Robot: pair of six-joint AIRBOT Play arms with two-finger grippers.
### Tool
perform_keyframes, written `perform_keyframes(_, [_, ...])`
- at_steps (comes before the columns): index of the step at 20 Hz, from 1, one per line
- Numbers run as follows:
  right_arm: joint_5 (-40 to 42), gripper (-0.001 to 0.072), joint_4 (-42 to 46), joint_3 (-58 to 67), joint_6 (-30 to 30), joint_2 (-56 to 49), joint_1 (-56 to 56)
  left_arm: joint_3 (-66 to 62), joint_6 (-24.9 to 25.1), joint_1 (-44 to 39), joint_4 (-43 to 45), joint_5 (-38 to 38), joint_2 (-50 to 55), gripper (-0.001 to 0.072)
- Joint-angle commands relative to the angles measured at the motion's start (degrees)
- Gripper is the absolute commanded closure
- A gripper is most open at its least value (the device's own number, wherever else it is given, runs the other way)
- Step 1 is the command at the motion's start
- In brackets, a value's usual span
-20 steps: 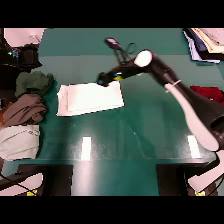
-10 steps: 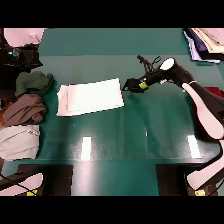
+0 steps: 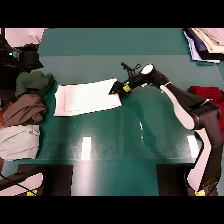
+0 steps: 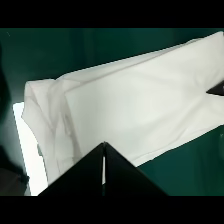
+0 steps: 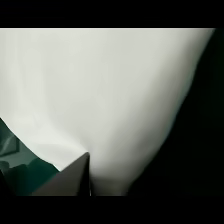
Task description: Fold the shirts.
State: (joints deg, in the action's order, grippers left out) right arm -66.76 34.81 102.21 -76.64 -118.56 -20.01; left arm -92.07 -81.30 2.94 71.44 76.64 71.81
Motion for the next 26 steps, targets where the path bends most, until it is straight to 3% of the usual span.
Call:
perform_keyframes(1, [1.8, 0.0696, -1.7, 3.6, 2.1, -1.8, -1.4, 0.0, 0.8, 0.0, 0.0, 0.9, 0.0, 0.0684])
perform_keyframes(5, [-7.0, 0.0701, 0.7, 8.0, 2.0, 0.3, 3.2, 0.0, 0.8, 0.0, -0.1, 1.0, 0.0, 0.0684])
perform_keyframes(14, [-12.8, 0.0701, 24.8, 8.0, -5.7, 20.3, 33.3, 0.0, 2.0, 0.0, -0.1, 4.0, 0.0, 0.0684])
perform_keyframes(20, [-12.5, 0.0701, 26.9, 8.0, -10.9, 26.3, 54.5, 0.0, 1.7, 0.0, -3.7, 4.0, 0.0, 0.0684])
perform_keyframes(26, [-14.3, 0.0701, 26.9, 8.0, -12.3, 29.0, 62.7, 0.0, 1.7, 0.0, -5.9, 3.9, 0.0, 0.0684])
